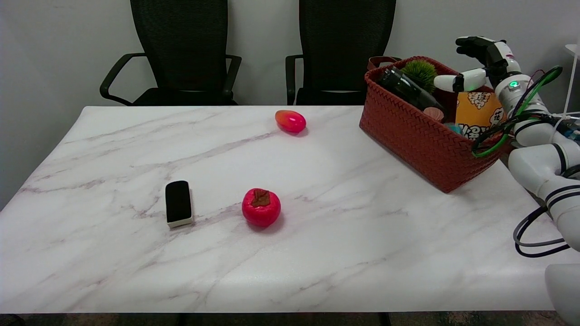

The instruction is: Place the pink gum jar into the brown storage basket.

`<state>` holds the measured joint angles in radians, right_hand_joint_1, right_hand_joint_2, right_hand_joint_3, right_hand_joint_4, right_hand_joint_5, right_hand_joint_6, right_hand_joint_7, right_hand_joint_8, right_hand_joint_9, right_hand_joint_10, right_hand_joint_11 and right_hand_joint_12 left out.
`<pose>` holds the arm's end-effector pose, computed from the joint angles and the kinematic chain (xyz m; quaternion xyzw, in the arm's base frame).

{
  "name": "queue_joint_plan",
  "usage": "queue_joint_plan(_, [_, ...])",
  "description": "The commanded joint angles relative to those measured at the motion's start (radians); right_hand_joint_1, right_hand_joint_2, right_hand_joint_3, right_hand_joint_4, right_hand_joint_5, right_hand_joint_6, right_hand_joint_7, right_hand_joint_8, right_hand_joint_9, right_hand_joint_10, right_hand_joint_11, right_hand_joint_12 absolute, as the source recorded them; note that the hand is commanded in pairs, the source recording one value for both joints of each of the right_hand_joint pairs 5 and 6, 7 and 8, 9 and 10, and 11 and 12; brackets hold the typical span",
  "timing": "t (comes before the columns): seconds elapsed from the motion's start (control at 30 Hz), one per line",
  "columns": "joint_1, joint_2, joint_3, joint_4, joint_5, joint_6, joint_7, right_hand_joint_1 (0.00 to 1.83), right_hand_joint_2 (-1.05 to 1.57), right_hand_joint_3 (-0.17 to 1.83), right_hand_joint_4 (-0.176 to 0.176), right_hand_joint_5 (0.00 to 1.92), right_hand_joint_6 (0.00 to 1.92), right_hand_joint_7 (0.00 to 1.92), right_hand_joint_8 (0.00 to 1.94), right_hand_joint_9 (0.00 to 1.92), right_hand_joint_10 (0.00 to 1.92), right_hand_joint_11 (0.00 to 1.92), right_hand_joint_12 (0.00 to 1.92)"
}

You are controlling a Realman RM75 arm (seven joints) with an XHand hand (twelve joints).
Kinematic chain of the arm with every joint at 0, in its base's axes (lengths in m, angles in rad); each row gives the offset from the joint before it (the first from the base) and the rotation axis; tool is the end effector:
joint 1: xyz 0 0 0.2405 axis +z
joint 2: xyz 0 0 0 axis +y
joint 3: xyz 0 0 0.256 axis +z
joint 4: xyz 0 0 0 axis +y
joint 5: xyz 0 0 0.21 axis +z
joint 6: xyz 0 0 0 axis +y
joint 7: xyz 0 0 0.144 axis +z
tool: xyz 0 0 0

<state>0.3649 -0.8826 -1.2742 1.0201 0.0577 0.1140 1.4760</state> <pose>-0.1483 -0.3731 0.5821 0.4737 -0.1912 0.4650 0.7231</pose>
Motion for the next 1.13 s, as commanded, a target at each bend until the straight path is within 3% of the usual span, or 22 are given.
queue_joint_plan(0.03, [-0.013, -0.001, -0.006, 0.032, 0.059, 0.102, 0.008, 1.28, -0.31, 1.14, 0.000, 0.41, 0.41, 0.45, 0.45, 0.24, 0.24, 0.00, 0.00])
queue_joint_plan(0.17, [-0.056, -0.004, -0.034, 0.104, 0.256, 0.205, 0.029, 1.25, -0.47, 1.22, 0.000, 0.23, 0.23, 0.35, 0.35, 0.22, 0.22, 0.00, 0.00])
queue_joint_plan(0.3, [-0.165, -0.009, -0.055, 0.234, 0.405, 0.309, 0.020, 1.23, -0.45, 1.17, 0.000, 0.19, 0.19, 0.31, 0.31, 0.26, 0.26, 0.05, 0.05])
queue_joint_plan(0.43, [-0.273, -0.023, -0.034, 0.366, 0.416, 0.342, 0.020, 1.21, -0.34, 0.99, 0.000, 0.18, 0.18, 0.33, 0.33, 0.33, 0.33, 0.15, 0.15])
queue_joint_plan(0.53, [-0.366, -0.042, -0.040, 0.457, 0.416, 0.359, 0.020, 1.21, -0.31, 0.96, 0.000, 0.18, 0.18, 0.34, 0.34, 0.34, 0.34, 0.16, 0.16])
queue_joint_plan(0.7, [-0.477, -0.074, -0.134, 0.567, 0.412, 0.407, 0.017, 1.19, -0.09, 0.85, 0.000, 0.25, 0.25, 0.37, 0.37, 0.44, 0.44, 0.25, 0.25])
queue_joint_plan(0.9, [-0.516, -0.084, -0.308, 0.526, 0.362, 0.497, 0.017, 1.19, 0.24, 0.81, 0.000, 0.54, 0.54, 0.48, 0.48, 0.59, 0.59, 0.56, 0.56])
queue_joint_plan(1.13, [-0.512, -0.098, -0.435, 0.424, 0.359, 0.524, 0.017, 1.21, 0.35, 0.81, 0.000, 0.62, 0.62, 0.76, 0.76, 0.69, 0.69, 0.71, 0.71])
